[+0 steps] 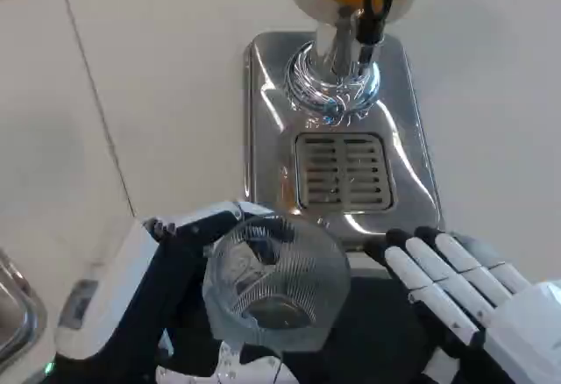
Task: Grasp the cup under the faucet to collect the drink, then remove the cup.
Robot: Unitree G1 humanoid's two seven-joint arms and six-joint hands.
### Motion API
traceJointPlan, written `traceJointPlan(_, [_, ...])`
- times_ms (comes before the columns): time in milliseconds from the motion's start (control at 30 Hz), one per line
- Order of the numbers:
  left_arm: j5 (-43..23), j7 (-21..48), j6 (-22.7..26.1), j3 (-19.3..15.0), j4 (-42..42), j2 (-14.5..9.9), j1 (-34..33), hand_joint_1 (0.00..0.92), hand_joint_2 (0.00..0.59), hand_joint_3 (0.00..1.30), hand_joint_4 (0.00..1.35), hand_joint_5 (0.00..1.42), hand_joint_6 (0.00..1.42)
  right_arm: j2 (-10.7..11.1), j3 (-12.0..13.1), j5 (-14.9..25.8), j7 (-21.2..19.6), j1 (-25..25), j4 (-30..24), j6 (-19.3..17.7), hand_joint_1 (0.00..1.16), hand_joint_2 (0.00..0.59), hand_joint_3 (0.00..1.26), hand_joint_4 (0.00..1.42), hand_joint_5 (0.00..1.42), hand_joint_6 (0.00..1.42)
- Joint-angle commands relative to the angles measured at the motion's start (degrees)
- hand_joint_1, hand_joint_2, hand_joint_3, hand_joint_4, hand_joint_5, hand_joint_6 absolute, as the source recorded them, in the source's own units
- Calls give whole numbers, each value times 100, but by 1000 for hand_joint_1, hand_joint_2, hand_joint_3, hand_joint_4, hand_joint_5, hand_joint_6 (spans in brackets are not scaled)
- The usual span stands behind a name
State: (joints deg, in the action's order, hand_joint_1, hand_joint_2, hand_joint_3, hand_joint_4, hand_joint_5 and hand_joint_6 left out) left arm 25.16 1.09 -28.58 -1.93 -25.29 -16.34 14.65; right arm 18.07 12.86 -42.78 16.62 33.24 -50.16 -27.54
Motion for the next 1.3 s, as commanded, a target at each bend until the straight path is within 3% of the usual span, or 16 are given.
traceJointPlan(33, [-62, -103, -15, -13, 23, 108, -57, 547, 0, 1210, 1140, 1424, 1424, 39, -25, -57, 90, -71, -86, 115, 210, 468, 0, 0, 0, 32])
traceJointPlan(500, [-50, -122, -23, -53, 155, 165, -144, 550, 0, 1209, 1140, 1424, 1424, 9, -26, -83, 73, 44, -207, 214, 231, 469, 0, 0, 0, 33])
traceJointPlan(767, [115, -238, 159, 8, 397, 355, -523, 553, 0, 1209, 1140, 1424, 1424, -50, -13, -104, -3, 73, -183, 257, 238, 469, 0, 0, 0, 33])
traceJointPlan(1033, [449, -667, 443, 395, 1367, 772, -1488, 554, 0, 1209, 1140, 1424, 1424, -82, -173, -199, 83, -84, -135, 374, 241, 472, 0, 0, 0, 33])
traceJointPlan(1300, [927, -1268, 431, 782, 2464, 865, -2458, 554, 0, 1209, 1128, 1424, 1424, -69, -141, -220, 103, -8, -277, 485, 244, 474, 0, 0, 0, 33])
